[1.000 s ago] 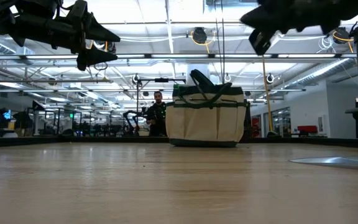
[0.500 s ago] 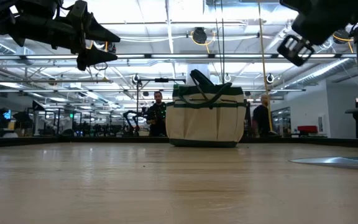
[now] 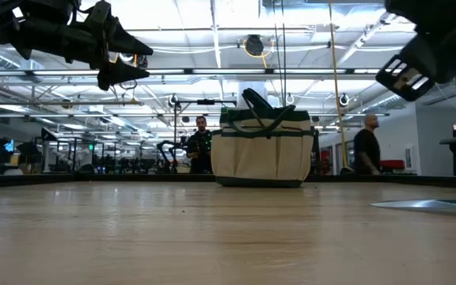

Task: Pick & Place Garden tools in Gardening bag
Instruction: Put the brown trowel into the green gardening bag

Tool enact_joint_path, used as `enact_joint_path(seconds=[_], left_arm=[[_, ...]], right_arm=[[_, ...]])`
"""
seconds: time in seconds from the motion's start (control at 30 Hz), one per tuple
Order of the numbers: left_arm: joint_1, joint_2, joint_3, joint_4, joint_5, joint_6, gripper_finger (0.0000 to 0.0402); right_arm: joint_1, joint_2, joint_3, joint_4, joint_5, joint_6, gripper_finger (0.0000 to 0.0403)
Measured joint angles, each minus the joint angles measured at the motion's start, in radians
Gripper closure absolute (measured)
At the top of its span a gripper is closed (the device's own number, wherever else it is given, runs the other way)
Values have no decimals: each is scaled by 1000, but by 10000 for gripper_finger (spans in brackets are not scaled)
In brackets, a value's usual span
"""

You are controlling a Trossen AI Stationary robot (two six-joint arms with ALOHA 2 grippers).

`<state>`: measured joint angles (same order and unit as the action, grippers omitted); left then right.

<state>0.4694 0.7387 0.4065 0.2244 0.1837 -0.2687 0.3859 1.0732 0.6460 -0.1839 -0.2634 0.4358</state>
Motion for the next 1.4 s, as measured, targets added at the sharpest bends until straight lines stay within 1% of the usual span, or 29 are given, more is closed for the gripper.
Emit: enact_joint_path(seconds=[0.13, 0.2, 0.33, 0.4, 0.5, 0.57, 0.87, 1.0, 1.17, 1.4], left_arm=[[0, 0, 0, -14, 0, 0, 78], [0, 0, 0, -21, 0, -1, 78], [0, 0, 0, -21, 0, -5, 78], [0, 0, 0, -21, 0, -6, 78], [0, 0, 0, -20, 0, -6, 78], [0, 0, 0, -20, 0, -6, 78], [0, 0, 0, -19, 0, -7, 78], [0, 0, 0, -19, 0, -6, 78], [0, 0, 0, -19, -1, -2, 78], [0, 0, 0, -19, -1, -2, 78]], right_arm=[[66, 57, 0, 1, 7, -108, 267], [95, 83, 0, 0, 29, -157, 260], [135, 109, 0, 0, 104, -293, 249], [147, 112, 0, 0, 158, -377, 244], [154, 112, 0, -1, 235, -515, 238], [154, 112, 0, -3, 266, -599, 236], [153, 112, 0, -111, 261, -940, 236], [153, 124, 0, -115, 258, -1087, 236], [144, 140, 0, -111, 248, -1201, 236], [131, 186, 0, -39, 156, -1299, 236]])
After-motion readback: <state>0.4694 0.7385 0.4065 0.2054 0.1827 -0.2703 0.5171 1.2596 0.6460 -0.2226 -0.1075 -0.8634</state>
